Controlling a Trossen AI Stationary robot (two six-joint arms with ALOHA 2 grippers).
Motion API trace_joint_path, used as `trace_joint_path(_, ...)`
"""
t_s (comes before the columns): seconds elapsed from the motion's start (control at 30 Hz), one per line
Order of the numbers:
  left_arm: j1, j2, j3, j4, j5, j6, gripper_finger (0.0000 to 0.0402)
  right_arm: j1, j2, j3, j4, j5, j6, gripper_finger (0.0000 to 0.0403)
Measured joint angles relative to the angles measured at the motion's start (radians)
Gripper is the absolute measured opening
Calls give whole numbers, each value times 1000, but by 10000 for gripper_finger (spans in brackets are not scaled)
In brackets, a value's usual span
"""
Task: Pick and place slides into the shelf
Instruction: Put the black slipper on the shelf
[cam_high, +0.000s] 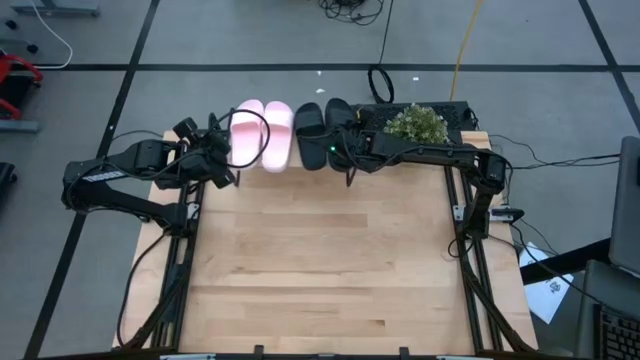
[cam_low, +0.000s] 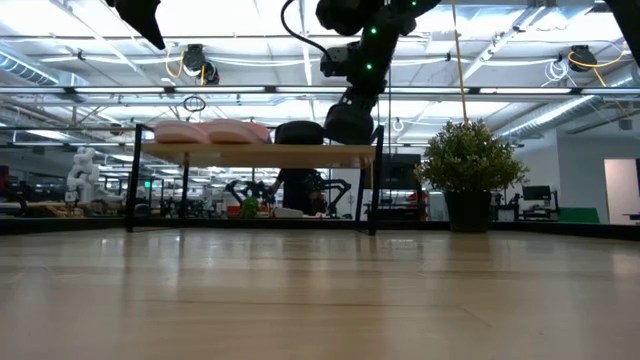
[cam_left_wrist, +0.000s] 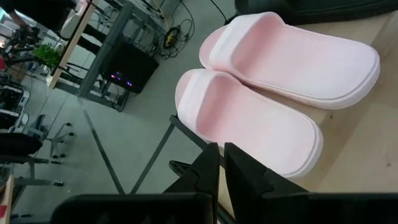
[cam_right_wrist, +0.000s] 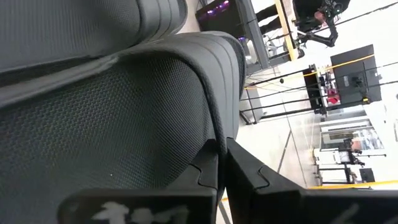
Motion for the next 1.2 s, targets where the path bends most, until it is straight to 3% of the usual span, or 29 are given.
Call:
trace_joint_path(0.23, 0, 0, 0, 0, 0, 0, 33, 0, 1, 0, 4, 49, -61, 0)
trace_joint_path(0.47, 0, 0, 0, 0, 0, 0, 33, -14, 11, 1, 24, -7, -58, 0)
trace_joint_path(0.77, -1, 0, 0, 1, 4, -1, 33, -19, 75, 4, 22, -20, -60, 0)
trace_joint_path(1.2, -1, 0, 0, 1, 6, -1, 33, -18, 62, -1, 60, -27, -57, 0)
